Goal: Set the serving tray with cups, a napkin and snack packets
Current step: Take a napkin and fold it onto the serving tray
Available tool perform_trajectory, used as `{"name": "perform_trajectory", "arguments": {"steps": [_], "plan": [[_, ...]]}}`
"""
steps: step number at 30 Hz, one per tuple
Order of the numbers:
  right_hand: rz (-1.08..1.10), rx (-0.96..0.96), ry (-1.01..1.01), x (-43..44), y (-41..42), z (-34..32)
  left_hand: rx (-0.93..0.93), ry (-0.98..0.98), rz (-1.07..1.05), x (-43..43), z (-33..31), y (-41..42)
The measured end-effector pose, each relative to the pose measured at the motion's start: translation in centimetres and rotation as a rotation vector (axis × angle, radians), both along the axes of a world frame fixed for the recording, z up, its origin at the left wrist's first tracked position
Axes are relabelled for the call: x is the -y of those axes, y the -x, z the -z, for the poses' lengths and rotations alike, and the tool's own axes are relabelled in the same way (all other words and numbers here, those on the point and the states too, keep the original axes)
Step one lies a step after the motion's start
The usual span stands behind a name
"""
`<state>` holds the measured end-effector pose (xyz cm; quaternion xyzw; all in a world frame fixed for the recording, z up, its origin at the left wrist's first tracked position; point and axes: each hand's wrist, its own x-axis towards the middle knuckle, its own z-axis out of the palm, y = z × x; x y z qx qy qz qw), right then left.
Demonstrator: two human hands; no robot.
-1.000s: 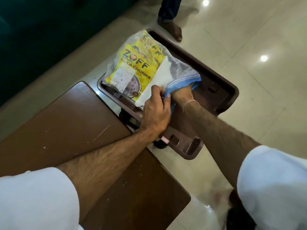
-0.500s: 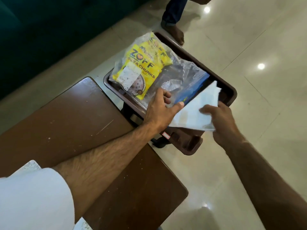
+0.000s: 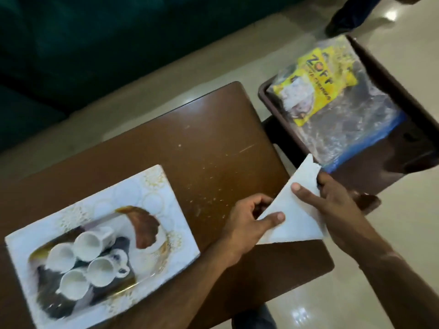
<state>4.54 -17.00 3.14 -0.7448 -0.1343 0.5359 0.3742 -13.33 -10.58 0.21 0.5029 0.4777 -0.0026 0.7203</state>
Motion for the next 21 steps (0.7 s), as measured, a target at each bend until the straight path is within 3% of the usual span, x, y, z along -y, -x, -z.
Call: {"name": "perform_trajectory", "arguments": {"steps": [5,13,21], "plan": [[-0.162,-0.005,0.061,-3.7,9.5,2.7,-0.196,0.148,-0.372,1.4,0.9,10.9],[-0.43,0.026,0.112,-6.5,21.7,5.9,-0.255,0.422,-1.013,6.0,2.3,23.6],[-0.624,0.34,0.101,-6.8,28.7,8.3,-0.3,0.461,-1.25,7.9,4.7,29.4]]}}
